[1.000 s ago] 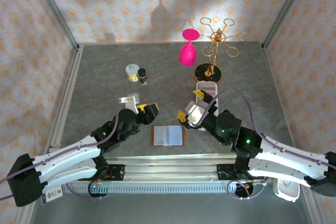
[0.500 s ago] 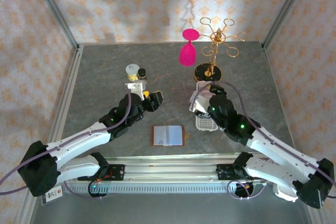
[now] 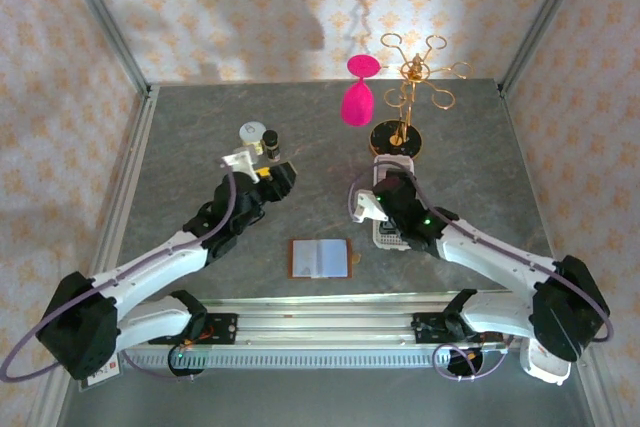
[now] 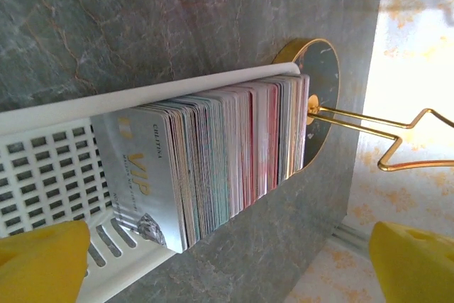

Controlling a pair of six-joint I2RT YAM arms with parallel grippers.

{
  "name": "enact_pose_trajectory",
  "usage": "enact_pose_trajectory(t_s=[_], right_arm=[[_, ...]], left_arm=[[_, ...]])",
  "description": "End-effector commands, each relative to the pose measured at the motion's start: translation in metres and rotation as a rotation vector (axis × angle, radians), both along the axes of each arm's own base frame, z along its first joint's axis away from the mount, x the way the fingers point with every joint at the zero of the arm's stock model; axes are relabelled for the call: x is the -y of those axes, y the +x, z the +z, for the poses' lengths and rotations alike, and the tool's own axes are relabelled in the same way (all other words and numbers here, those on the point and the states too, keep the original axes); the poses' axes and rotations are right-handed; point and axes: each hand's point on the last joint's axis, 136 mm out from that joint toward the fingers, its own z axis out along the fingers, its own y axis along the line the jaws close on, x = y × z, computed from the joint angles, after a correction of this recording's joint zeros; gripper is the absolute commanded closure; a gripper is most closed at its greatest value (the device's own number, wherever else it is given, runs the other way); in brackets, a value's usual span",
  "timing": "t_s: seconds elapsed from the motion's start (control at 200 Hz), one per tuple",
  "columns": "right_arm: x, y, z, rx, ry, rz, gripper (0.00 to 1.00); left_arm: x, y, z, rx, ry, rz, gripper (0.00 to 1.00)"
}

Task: Put the credit cards into the card holder
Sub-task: Pick up the credit card from the storage box.

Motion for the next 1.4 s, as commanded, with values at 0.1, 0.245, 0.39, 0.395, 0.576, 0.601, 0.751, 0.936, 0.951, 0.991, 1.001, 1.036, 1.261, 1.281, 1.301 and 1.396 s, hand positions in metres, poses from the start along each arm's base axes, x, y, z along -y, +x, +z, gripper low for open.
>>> enact_pose_trajectory(t_s=[0.1, 0.245, 0.39, 0.395, 0.576, 0.601, 0.751, 0.936, 0.951, 0.991, 1.001, 1.036, 1.261, 1.281, 1.301, 1.396], right_arm=[[0.004, 0.012, -0.006, -0.007, -0.058, -0.034, 0.00], [-0.002, 0.017, -0.003, -0.007, -0.027, -0.039, 0.00], [-0.001, 0.017, -0.008, -0.010, -0.033, -0.027, 0.00], [-0.001, 0.017, -0.008, -0.010, -0.034, -0.028, 0.00], [0.000, 0.015, -0.017, -0.021, -0.032, -0.014, 0.00], [-0.001, 0.014, -0.018, -0.024, -0.030, -0.010, 0.00], [-0.001, 0.014, -0.026, -0.037, -0.048, 0.002, 0.00], [-0.002, 0.018, -0.035, -0.064, -0.079, 0.006, 0.00], [-0.002, 0.018, -0.036, -0.064, -0.082, 0.005, 0.00], [-0.001, 0.021, -0.037, -0.062, -0.090, -0.003, 0.00], [-0.001, 0.022, -0.037, -0.061, -0.091, -0.005, 0.00], [0.001, 0.024, -0.037, -0.058, -0.099, -0.013, 0.00], [0.006, 0.033, -0.032, -0.040, -0.126, -0.043, 0.00], [0.006, 0.033, -0.033, -0.045, -0.126, -0.041, 0.00], [0.006, 0.032, -0.033, -0.050, -0.125, -0.040, 0.00], [0.003, 0.033, -0.029, -0.039, -0.096, -0.042, 0.03]], left_arm=[[0.000, 0.014, 0.003, -0.060, -0.286, -0.067, 0.30], [0.030, 0.031, 0.018, -0.075, -0.082, -0.215, 0.28], [0.018, 0.039, -0.020, -0.227, -0.084, -0.167, 0.28], [0.019, 0.038, -0.021, -0.229, -0.085, -0.170, 0.28], [0.027, 0.040, -0.024, -0.246, -0.048, -0.224, 0.27], [0.026, 0.041, -0.024, -0.249, -0.044, -0.220, 0.27], [0.026, 0.037, -0.029, -0.263, -0.077, -0.210, 0.27], [0.032, 0.037, -0.024, -0.261, -0.102, -0.241, 0.27], [0.032, 0.036, -0.024, -0.261, -0.101, -0.243, 0.27], [0.032, 0.036, -0.024, -0.262, -0.100, -0.242, 0.27], [0.032, 0.036, -0.024, -0.263, -0.101, -0.242, 0.27], [0.032, 0.035, -0.024, -0.263, -0.108, -0.238, 0.27], [0.037, 0.032, -0.025, -0.270, -0.119, -0.255, 0.27], [0.038, 0.032, -0.025, -0.271, -0.117, -0.257, 0.27], [0.038, 0.032, -0.026, -0.272, -0.117, -0.258, 0.27], [0.038, 0.032, -0.027, -0.277, -0.117, -0.256, 0.27]])
